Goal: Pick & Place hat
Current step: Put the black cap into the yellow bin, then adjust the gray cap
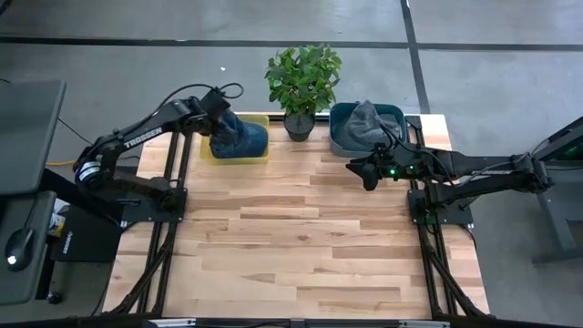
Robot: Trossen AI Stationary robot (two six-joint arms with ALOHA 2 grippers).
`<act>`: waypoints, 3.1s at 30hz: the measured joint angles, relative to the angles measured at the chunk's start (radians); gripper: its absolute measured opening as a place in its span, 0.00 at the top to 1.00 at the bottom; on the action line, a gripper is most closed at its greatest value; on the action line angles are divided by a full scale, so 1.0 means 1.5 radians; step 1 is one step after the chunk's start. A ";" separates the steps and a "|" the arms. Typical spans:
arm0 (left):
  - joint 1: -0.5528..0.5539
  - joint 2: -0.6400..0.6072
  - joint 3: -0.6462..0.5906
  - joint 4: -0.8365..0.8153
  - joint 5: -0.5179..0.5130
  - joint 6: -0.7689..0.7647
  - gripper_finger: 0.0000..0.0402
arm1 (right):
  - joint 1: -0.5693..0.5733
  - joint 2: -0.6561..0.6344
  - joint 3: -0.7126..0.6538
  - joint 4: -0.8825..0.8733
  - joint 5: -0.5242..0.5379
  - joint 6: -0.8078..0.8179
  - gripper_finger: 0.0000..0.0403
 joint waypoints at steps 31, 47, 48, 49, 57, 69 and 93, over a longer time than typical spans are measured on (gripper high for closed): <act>0.087 0.117 -0.001 0.245 0.162 0.113 1.00 | 0.000 0.000 0.000 0.000 0.016 0.002 0.62; 0.109 0.197 -0.017 0.225 0.147 0.082 1.00 | 0.000 0.000 0.000 0.000 0.018 0.006 0.62; 0.108 0.201 -0.026 0.226 0.150 0.075 1.00 | 0.000 0.000 0.000 0.000 0.018 0.006 0.62; 0.108 0.205 -0.035 0.225 0.153 0.070 1.00 | 0.000 0.000 0.000 0.000 0.018 0.007 0.62; 0.109 0.208 -0.100 0.296 0.154 0.072 1.00 | 0.000 0.000 0.000 0.000 0.018 0.018 0.62; 0.109 0.173 -0.077 0.293 0.171 0.087 1.00 | 0.000 0.000 0.000 0.000 0.013 0.018 0.62; 0.109 0.010 -0.076 0.276 0.326 0.109 1.00 | 0.000 0.000 0.000 -0.044 0.030 -0.001 0.62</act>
